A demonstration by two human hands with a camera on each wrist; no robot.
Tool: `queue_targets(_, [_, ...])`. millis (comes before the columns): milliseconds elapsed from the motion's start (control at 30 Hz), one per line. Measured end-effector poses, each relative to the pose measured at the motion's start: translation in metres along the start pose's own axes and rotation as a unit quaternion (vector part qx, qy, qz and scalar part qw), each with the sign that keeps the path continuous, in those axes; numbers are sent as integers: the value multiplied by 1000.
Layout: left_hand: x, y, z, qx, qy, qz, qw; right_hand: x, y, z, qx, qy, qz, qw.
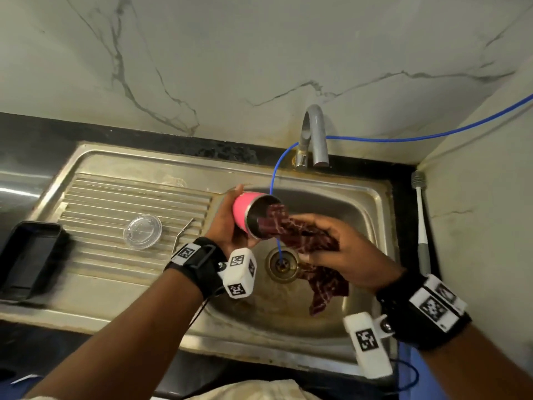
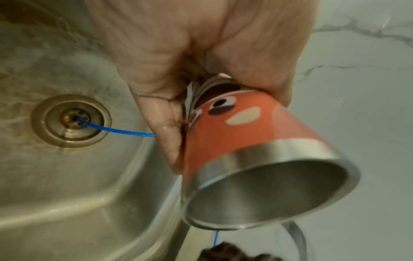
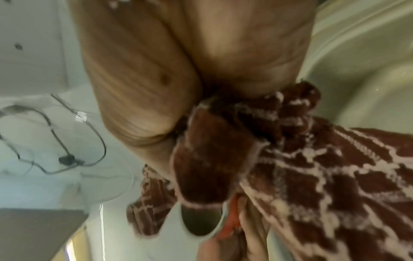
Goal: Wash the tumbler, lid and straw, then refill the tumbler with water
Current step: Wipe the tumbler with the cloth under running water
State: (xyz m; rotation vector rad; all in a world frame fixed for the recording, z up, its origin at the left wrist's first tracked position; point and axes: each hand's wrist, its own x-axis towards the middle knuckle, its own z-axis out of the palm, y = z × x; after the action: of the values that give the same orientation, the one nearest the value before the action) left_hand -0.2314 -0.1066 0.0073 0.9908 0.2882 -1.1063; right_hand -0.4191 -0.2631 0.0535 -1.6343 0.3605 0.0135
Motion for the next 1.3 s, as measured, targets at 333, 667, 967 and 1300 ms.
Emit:
queue_targets(333, [-20,-5,5,-86,7,-51,995,-8,-33,-16,182,197,9,963])
queue_targets(667, [-31,-15,22,-73,-16,-82,994,17,-97,27,208,216,-169,939])
queue_targets(967, [-26,-16,22,25,-4,-53,998,30,-90,62,-77,191,-257,944])
queue_targets(1300, [-19,-14,8,64,36,-8,997,11,-40,54,-631,85,-134,760])
